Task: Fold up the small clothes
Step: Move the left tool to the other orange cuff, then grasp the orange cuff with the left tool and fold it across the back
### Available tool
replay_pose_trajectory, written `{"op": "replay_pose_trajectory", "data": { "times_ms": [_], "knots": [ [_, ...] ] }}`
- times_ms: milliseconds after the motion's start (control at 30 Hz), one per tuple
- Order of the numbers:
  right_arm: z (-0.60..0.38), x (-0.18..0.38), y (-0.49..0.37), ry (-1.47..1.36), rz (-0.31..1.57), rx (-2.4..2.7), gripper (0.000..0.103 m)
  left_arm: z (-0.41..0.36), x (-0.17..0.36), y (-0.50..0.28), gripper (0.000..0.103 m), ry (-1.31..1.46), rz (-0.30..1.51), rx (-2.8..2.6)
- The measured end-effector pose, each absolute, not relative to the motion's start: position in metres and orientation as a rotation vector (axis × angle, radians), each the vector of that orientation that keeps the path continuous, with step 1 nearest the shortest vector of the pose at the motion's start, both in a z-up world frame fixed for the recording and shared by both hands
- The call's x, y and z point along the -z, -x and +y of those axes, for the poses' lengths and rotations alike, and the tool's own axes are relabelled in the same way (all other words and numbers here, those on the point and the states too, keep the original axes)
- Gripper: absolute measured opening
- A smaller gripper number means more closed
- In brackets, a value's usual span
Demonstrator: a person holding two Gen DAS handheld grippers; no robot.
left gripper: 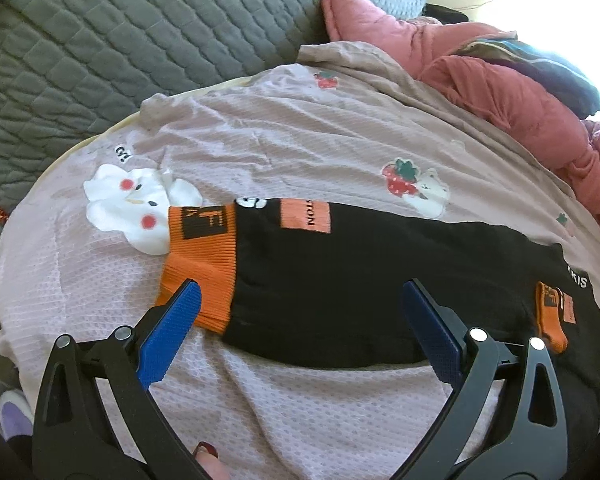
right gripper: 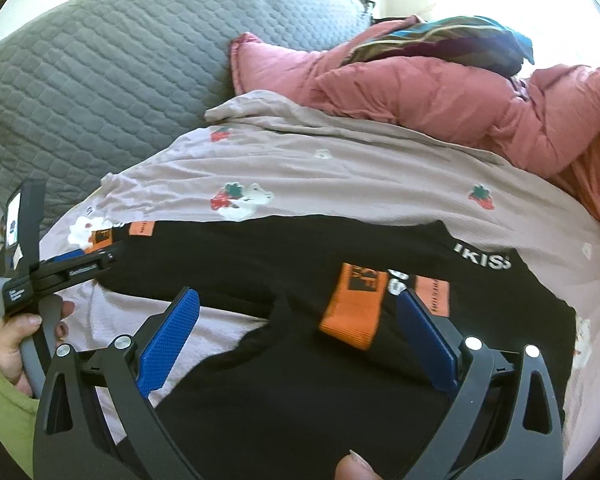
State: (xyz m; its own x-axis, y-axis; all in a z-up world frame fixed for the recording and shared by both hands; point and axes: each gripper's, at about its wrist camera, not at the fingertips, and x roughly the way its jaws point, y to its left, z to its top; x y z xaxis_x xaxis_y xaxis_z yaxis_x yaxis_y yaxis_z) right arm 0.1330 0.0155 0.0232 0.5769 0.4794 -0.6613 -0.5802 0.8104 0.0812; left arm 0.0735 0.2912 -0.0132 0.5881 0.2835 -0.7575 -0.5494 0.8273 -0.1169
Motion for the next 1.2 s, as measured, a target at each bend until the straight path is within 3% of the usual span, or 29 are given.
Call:
{"op": "replay_pose_trajectory", "data": {
  "times_ms": [733, 767, 867, 933, 1000, 1067, 1200],
  "knots": [
    [0.063, 0.012, -0.135, 0.196, 0.78, -0.678, 0.098, 0.332, 0.04, -0.079, 0.093, 0.453, 0.829, -0.558],
    [0.063, 0.013, -0.136, 0.192, 0.783, -0.675, 0.098, 0.334, 0.042, -0.08, 0.09, 0.457, 0.832, -0.56],
    [0.06, 0.019, -0.139, 0.173, 0.796, -0.668, 0.098, 0.339, 0.046, -0.083, 0.064, 0.457, 0.837, -0.589],
    [0.057, 0.022, -0.14, 0.163, 0.808, -0.661, 0.098, 0.339, 0.047, -0.083, 0.054, 0.456, 0.837, -0.595],
    [0.053, 0.026, -0.142, 0.15, 0.818, -0.652, 0.098, 0.337, 0.044, -0.081, 0.034, 0.452, 0.819, -0.583],
    [0.047, 0.028, -0.143, 0.135, 0.828, -0.642, 0.098, 0.334, 0.038, -0.078, 0.022, 0.442, 0.788, -0.549],
    [0.03, 0.028, -0.145, 0.107, 0.832, -0.62, 0.098, 0.322, 0.029, -0.08, 0.008, 0.421, 0.754, -0.462]
  ]
}}
